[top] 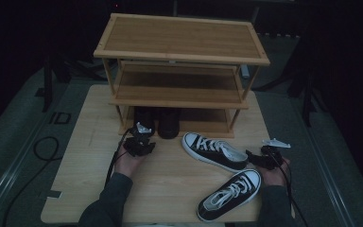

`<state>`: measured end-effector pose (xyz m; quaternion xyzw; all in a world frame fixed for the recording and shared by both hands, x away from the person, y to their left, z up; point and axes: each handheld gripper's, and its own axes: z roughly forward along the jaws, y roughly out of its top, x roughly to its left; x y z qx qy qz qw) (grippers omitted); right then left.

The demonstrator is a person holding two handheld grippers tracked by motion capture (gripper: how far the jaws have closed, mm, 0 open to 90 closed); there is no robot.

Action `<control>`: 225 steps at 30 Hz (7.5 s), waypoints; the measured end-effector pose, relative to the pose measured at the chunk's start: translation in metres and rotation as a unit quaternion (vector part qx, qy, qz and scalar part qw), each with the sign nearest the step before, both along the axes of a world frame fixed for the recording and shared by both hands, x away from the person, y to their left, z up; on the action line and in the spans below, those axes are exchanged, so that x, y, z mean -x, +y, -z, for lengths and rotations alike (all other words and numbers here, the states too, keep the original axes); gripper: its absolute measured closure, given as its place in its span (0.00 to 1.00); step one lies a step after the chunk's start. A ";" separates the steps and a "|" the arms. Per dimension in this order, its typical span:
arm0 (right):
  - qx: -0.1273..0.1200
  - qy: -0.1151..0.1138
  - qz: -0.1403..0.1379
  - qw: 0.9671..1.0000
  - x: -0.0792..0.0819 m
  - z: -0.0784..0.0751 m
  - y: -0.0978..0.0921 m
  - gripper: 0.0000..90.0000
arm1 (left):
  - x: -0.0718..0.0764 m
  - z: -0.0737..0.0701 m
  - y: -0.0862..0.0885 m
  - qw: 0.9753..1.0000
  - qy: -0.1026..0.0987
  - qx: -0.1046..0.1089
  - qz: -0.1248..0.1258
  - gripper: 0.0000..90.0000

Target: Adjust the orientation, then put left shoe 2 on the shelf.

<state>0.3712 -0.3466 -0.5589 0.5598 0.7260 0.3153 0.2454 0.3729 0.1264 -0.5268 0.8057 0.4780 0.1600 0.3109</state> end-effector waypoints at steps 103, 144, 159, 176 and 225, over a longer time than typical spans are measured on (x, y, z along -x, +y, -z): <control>0.128 0.109 -0.349 0.922 -0.041 -0.063 0.107 0.98 | 0.007 0.021 -0.013 0.999 0.000 -0.014 0.052 0.65; 0.086 0.082 -0.369 0.922 -0.044 -0.101 0.098 0.98 | 0.008 0.021 -0.012 0.998 -0.002 -0.015 0.054 0.65; 0.077 0.070 -0.378 0.920 -0.041 -0.119 0.102 0.98 | 0.008 0.021 -0.013 0.998 -0.003 -0.014 0.054 0.65; 0.056 0.060 -0.379 0.922 -0.041 -0.133 0.100 0.98 | 0.008 0.021 -0.013 0.998 -0.003 -0.015 0.055 0.65; 0.037 0.022 -0.411 0.910 -0.033 -0.174 0.121 0.98 | 0.009 0.021 -0.013 0.998 -0.002 -0.014 0.060 0.64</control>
